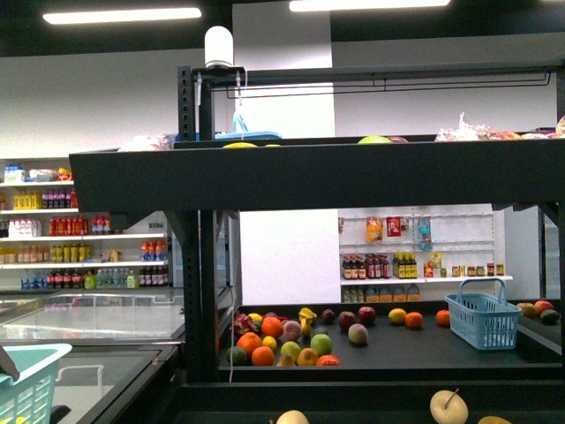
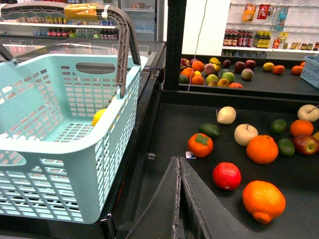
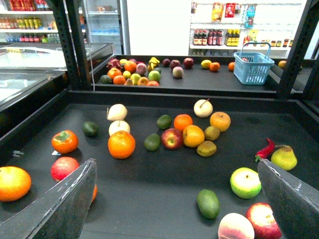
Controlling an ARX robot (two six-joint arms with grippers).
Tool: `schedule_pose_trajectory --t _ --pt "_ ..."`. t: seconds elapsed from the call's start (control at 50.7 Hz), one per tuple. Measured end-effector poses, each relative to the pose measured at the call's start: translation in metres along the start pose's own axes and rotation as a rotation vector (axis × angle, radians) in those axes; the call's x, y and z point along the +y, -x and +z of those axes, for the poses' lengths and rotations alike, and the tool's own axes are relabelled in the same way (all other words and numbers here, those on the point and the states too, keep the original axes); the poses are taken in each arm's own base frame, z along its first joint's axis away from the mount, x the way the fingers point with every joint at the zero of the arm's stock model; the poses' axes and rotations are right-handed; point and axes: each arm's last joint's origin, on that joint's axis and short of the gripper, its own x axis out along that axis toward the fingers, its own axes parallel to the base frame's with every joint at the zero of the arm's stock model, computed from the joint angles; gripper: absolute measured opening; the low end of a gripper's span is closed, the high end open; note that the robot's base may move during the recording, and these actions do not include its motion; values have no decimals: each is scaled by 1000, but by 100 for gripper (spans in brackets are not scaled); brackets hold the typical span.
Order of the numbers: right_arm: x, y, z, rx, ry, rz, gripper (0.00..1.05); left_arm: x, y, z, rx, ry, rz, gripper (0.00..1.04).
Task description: Pick lemon from shelf
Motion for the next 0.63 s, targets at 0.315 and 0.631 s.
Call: schedule_pose_trajectory --t 0.315,0.631 --pt "0 0 0 0 0 0 97 0 0 0 0 0 0 47" --pt "0 0 0 0 0 0 97 0 0 0 0 -2 0 96"
